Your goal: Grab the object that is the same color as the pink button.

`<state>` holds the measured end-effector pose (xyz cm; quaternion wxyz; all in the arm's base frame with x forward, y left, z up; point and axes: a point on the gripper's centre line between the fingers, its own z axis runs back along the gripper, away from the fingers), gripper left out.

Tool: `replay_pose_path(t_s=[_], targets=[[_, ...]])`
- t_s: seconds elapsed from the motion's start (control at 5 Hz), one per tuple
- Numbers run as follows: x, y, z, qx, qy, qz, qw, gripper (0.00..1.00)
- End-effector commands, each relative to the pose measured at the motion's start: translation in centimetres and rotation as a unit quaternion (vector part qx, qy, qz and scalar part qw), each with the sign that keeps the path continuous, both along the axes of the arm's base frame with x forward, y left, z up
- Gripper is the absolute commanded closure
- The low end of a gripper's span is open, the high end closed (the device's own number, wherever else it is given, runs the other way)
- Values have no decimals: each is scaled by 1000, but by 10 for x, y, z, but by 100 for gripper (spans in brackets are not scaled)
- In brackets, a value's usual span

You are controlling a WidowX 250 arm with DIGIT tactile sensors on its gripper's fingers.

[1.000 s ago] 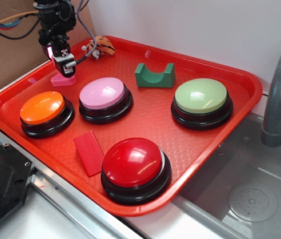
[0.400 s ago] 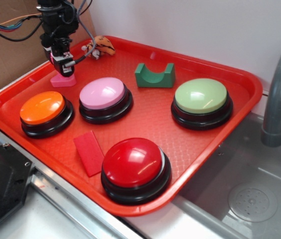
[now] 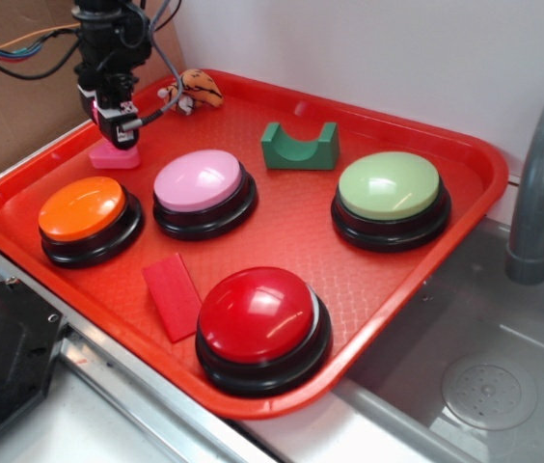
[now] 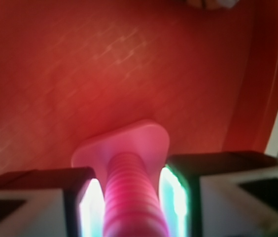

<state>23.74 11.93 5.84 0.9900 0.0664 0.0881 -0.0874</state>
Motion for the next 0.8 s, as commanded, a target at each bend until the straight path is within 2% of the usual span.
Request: replay_pose_path(t_s=[0.0, 0.2, 0.4, 0.6], targets=[[-28, -90, 121, 50, -96, 53, 993, 100], [-40, -129, 173, 25, -117, 42, 992, 100], [-46, -147, 208, 21, -157, 47, 986, 100], [-50, -140, 205, 57, -159, 85, 982, 100]])
